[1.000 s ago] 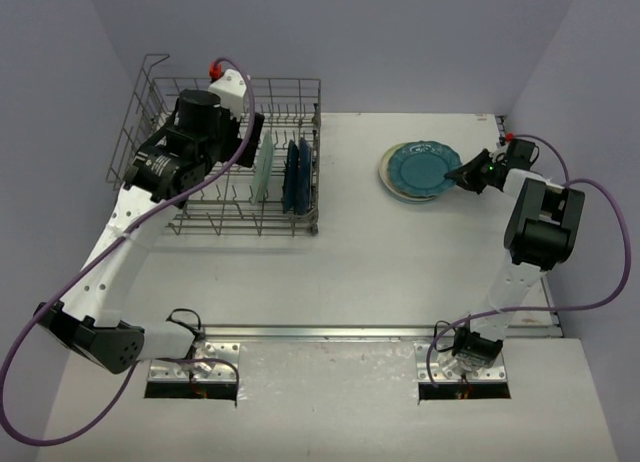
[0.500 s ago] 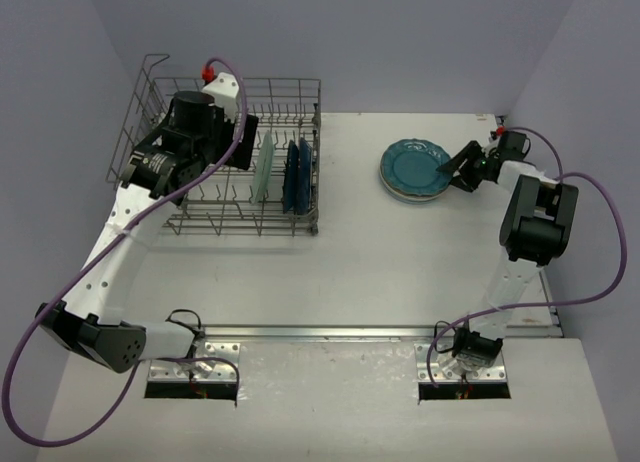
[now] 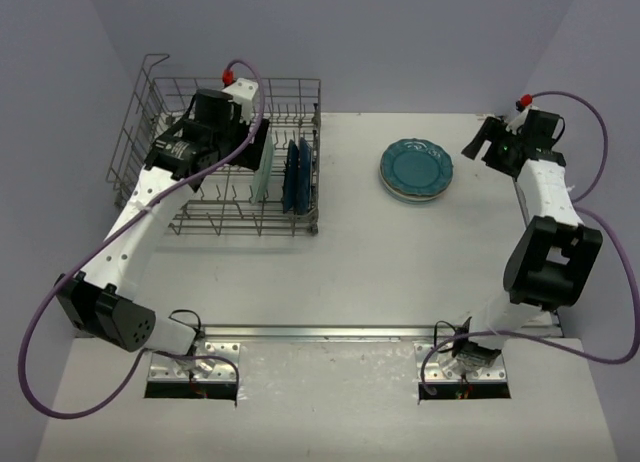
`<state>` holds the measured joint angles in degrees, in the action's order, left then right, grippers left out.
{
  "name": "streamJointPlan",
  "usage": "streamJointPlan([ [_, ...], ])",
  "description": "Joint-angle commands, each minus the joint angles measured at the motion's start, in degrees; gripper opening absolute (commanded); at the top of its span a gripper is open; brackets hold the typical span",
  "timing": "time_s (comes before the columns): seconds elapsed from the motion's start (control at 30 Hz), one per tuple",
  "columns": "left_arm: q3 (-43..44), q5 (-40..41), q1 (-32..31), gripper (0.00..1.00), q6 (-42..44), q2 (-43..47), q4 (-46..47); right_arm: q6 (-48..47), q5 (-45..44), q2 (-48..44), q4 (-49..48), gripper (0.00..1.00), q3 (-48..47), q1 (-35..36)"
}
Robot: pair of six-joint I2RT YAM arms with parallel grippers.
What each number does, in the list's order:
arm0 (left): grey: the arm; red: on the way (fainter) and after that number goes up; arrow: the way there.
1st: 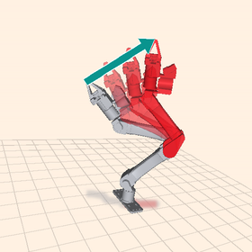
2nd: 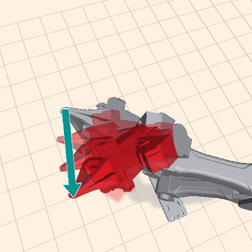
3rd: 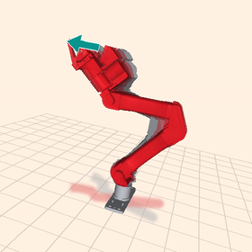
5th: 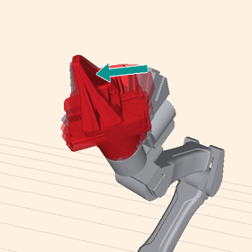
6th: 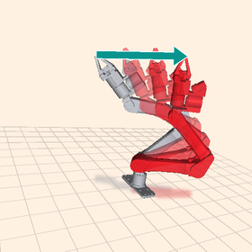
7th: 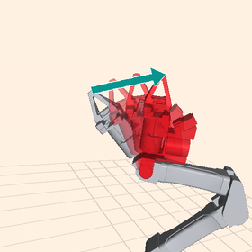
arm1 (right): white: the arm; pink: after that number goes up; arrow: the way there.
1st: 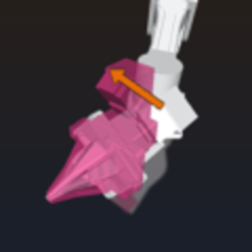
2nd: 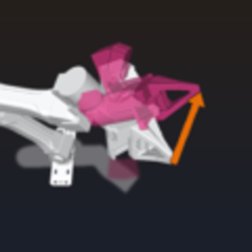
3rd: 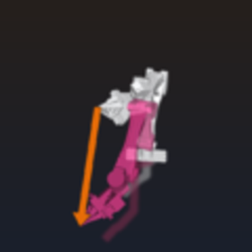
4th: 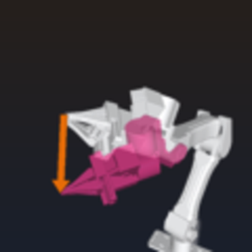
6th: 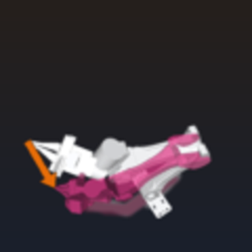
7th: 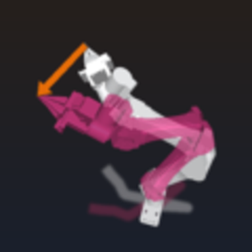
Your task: Unload the plates from the dish rack
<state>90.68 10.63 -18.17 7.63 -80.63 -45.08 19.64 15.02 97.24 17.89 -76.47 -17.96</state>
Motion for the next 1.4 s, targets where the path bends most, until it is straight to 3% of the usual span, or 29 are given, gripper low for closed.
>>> streamJointPlan([
  [0.0,-1.1,0.3,0.3,0.82,0.5,-2.0,3.8,-6.1,0.0,-9.3,-0.4,0.84,5.4,0.0],
  [0.33,-7.1,-2.7,-0.5,0.78,-0.8,-5.9,10.7,-0.3,10.4,-21.5,2.2,0.84,14.6,0.0],
  [0.77,-7.8,-5.6,-0.4,0.69,-4.5,-16.4,17.3,-1.8,14.4,-30.3,4.1,0.85,18.5,0.0],
  [0.87,-7.9,-5.5,-0.1,0.61,-4.7,-17.7,18.5,-1.6,15.2,-30.7,4.1,0.85,19.1,0.0],
  [1.0,-7.1,-6.0,0.6,0.42,-4.7,-19.8,18.8,-1.6,15.1,-31.1,4.1,0.85,19.6,0.0],
  [1.13,-6.1,-5.5,0.9,0.34,-4.5,-19.9,18.1,-1.4,15.4,-31.6,3.7,0.85,19.9,-0.1],
  [1.37,-4.9,-5.3,1.3,0.08,-4.1,-18.4,16.1,1.7,18.2,-31.7,3.2,0.85,19.9,0.0],
])
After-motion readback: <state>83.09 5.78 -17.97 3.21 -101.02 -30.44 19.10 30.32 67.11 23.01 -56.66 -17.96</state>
